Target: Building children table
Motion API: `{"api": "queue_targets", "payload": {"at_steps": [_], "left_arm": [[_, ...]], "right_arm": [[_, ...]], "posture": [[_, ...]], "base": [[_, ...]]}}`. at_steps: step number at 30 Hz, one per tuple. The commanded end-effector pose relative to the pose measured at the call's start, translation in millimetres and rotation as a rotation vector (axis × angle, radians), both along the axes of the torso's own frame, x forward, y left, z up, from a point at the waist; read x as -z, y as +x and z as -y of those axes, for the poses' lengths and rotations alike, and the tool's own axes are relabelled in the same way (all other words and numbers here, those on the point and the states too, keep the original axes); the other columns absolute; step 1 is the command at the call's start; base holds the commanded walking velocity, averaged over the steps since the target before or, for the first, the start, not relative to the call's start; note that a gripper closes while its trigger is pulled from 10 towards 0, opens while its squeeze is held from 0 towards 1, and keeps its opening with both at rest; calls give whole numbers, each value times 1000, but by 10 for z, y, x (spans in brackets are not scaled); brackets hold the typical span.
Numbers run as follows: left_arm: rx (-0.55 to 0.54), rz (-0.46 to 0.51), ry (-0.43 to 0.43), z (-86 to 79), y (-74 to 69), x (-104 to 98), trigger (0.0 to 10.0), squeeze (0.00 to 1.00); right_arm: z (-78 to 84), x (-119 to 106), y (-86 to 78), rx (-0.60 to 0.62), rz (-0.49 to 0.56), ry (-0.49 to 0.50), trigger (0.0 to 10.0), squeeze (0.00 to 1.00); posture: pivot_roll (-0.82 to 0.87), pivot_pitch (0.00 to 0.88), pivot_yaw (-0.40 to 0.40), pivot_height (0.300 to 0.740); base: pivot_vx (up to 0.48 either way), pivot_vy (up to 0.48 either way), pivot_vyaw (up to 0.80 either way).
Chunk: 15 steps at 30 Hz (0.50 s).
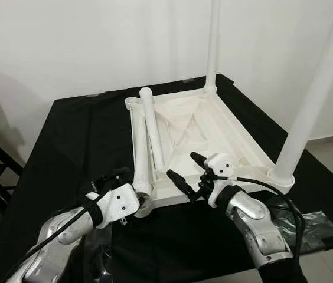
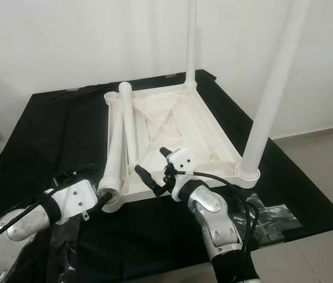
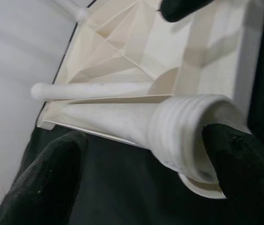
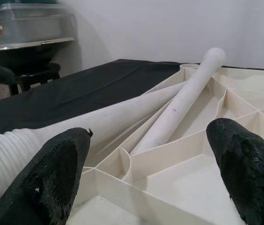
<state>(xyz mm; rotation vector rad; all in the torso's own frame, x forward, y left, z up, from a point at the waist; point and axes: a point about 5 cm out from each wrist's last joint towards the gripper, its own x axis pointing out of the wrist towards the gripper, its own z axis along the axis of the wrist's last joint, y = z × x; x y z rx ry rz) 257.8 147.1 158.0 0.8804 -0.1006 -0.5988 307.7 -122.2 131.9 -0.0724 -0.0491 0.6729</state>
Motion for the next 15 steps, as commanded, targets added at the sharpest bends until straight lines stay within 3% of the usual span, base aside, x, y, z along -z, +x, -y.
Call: {"api": "queue_targets", "payload": {"at_steps": [1,6,15], "left_arm": [[-23,-18,25,14,24,73,10000,0],[-34,-9,28,45,55,80,10000,0],[-154,-7,32,139,246,160,10000,0]], "right_arm": [[-28,36,-20,-8,-20,0,10000,0],[-27,35,-20,-8,-21,0,10000,0],[-32,34,-11,-8,-22,-4,10000,0]], "posture": [[-150,28,62,740],[-150,28,62,740],[-158,28,62,740]], "base": [[0,0,0],[0,0,0],[0,0,0]]}}
